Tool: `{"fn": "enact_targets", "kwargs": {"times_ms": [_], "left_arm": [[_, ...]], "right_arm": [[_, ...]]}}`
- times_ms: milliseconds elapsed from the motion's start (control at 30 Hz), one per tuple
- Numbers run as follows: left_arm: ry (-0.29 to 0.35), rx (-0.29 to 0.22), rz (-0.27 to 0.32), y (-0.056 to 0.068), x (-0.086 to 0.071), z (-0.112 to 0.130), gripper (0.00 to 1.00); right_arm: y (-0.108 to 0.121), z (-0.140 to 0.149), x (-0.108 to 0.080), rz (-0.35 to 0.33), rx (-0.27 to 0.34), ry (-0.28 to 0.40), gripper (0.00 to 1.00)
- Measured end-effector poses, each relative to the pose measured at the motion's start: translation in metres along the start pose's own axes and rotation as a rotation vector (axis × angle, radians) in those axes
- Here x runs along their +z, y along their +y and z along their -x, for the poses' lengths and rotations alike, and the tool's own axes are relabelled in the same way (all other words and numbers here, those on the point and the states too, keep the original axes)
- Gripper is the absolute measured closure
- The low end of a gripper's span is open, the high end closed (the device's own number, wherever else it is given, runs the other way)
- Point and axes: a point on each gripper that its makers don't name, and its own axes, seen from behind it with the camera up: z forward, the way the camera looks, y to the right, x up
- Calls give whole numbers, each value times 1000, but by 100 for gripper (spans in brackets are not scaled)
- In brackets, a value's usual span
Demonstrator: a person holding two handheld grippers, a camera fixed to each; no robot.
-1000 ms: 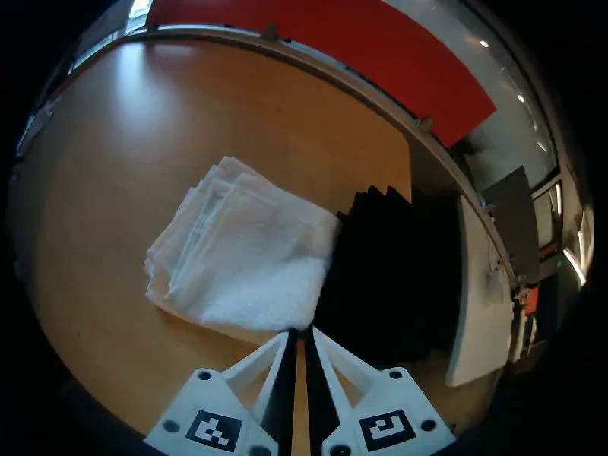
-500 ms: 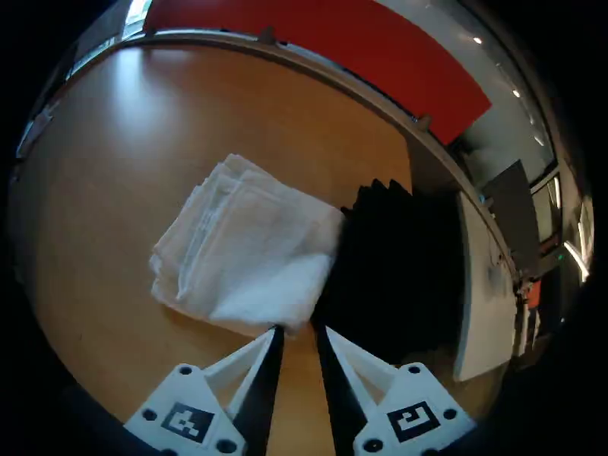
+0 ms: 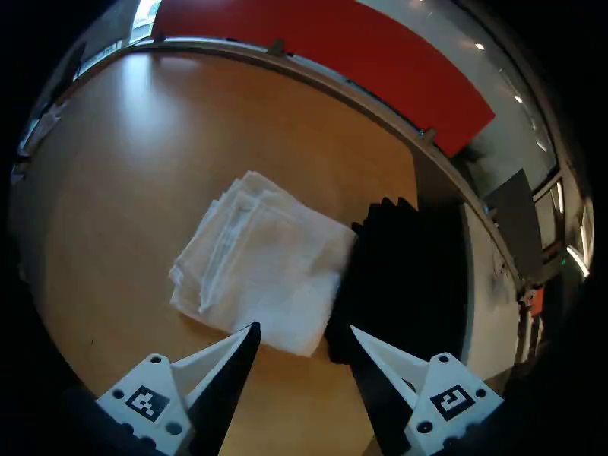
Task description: Fold towel
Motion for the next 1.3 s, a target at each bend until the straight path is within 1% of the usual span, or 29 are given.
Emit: {"fn": "enact_targets", "kwargs": {"times_ms": [500, 767, 933, 967, 1033, 1100, 1233, 1300], "left_arm": [[2, -5, -4, -5, 0, 3, 19], [1, -8, -8, -8, -2, 5, 19], [-3, -11, -11, -10, -2, 7, 19], [-4, -12, -11, -10, -2, 8, 19], [-5, -12, -11, -10, -2, 9, 19], [-6, -12, -12, -10, -2, 9, 19], [-9, -12, -12, -10, -2, 10, 19], [-10, -13, -13, -9, -2, 10, 19]], "right_arm": [[-46, -10, 3, -86, -14, 23, 20], [-60, -13, 5, -112, -12, 27, 20], [-67, -11, 8, -130, -9, 21, 27], [-69, -10, 8, -134, -9, 19, 29], [-72, -8, 10, -139, -9, 15, 37], [-74, -7, 12, -143, -8, 11, 41], [-76, -6, 15, -147, -6, 8, 45], [-77, -6, 16, -148, -6, 7, 51]]}}
